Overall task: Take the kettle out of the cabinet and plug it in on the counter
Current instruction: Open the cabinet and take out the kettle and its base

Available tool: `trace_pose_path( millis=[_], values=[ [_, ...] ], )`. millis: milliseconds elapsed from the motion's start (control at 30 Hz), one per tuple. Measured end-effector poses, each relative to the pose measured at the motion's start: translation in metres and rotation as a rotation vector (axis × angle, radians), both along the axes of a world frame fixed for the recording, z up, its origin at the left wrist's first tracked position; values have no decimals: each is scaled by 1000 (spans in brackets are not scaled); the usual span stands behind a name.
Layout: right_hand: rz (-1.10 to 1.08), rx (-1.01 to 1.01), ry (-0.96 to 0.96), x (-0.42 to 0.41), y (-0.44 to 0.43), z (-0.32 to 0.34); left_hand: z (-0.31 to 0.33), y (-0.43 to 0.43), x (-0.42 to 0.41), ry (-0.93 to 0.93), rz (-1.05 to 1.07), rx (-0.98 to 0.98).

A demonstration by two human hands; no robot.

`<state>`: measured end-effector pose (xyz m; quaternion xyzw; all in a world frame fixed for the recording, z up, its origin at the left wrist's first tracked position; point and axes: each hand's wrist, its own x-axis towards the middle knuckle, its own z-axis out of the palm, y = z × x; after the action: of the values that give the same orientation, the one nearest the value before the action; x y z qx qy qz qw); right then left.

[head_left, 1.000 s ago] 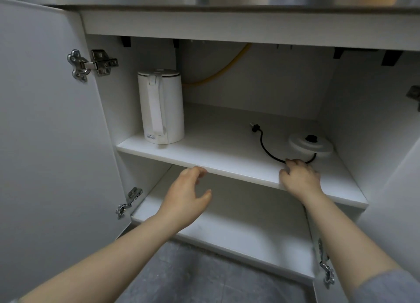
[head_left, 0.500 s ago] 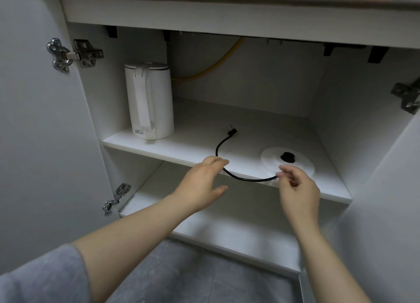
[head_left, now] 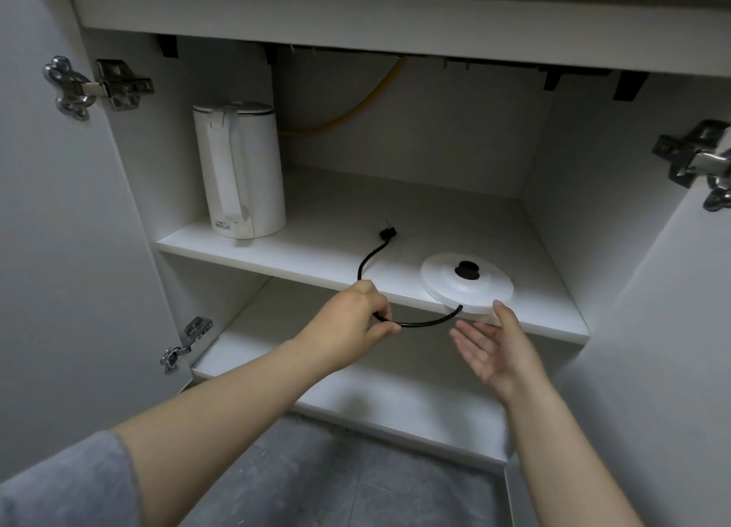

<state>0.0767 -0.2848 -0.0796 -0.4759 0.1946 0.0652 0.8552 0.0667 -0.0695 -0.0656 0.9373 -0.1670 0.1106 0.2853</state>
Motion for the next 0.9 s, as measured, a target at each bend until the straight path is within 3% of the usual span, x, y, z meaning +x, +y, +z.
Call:
trace_pose_path(
  millis=[300,500,700,900],
  values=[
    [12,89,-32,-12,22,15,-3,30,-30,-9,-79,-47],
    [157,33,-49,-35,42,21,2,70,-58,-8,-47,-128],
    [242,-38,-41,-47,75,23,6,117,-70,-170,171,-249],
    [206,-134,-129,-43,105,28,13,152,-65,-220,408,-322]
  ],
)
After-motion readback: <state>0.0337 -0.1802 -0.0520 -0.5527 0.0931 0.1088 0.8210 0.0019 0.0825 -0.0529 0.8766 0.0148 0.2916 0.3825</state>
